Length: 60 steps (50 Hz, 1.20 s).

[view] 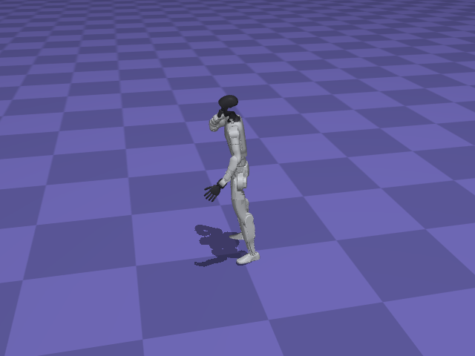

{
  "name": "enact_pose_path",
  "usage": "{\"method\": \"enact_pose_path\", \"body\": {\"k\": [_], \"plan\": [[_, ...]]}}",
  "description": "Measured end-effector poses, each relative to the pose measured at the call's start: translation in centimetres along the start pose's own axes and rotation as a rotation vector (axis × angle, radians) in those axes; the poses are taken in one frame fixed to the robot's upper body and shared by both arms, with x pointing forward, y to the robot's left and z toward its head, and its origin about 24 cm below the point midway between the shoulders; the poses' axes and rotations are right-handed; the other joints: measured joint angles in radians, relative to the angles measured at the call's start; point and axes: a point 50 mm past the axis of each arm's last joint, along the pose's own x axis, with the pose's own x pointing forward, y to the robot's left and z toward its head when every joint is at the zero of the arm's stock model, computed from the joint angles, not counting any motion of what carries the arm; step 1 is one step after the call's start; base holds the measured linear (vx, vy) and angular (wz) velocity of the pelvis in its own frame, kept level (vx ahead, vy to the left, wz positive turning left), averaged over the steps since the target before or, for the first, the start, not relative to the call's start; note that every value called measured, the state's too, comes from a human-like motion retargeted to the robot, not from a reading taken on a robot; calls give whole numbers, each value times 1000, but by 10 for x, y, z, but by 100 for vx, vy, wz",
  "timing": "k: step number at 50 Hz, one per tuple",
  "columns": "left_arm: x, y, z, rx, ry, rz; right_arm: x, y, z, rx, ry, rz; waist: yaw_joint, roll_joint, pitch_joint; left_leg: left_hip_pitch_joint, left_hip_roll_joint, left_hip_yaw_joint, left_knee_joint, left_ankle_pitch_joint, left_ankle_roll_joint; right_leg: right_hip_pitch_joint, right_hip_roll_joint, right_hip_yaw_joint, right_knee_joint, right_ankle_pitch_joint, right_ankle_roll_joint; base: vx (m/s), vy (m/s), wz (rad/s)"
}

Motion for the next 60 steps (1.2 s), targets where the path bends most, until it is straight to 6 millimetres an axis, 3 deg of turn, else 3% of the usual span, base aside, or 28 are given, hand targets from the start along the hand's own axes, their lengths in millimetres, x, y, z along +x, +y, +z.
{"method": "enact_pose_path", "body": {"k": [9,19,32,44,52,60], "plan": [[-20,18,-51,13,194,51,2,1,-3,55,21,-5,80,-41,-33,4,-17,27,-4,-2,16,-16,-12,31,0,1,0,1,1,-13],[-30,22,-66,-64,243,60,2,2,-4,106,60,56,94,-47,-79,-18,-52,10,-11,5,9,-23,-54,22,-9,-16,0,0,0,0],[-20,-9,-28,-123,69,-17,0,-8,3,163,32,-4,11,47,-83,-31,-62,-15,1,2,-5,-10,-78,-5,-8,-45,0,0,0,0],[-10,-49,9,2,-54,-216,-1,-8,5,75,-10,-38,-113,184,-65,-20,-36,-3,-1,6,-4,-6,-48,-2,-7,-42,0,0,0,0],[4,-41,47,31,-184,-170,-5,-8,4,6,-1,-73,-154,198,-57,-4,-9,18,9,0,-7,1,-17,11,-9,-30,0,0,-1,-2],[14,-22,68,15,-244,-98,-3,-5,3,1,-4,-31,-148,128,-93,7,1,16,7,-3,-8,11,-4,6,-11,-24,0,0,0,0]]}}
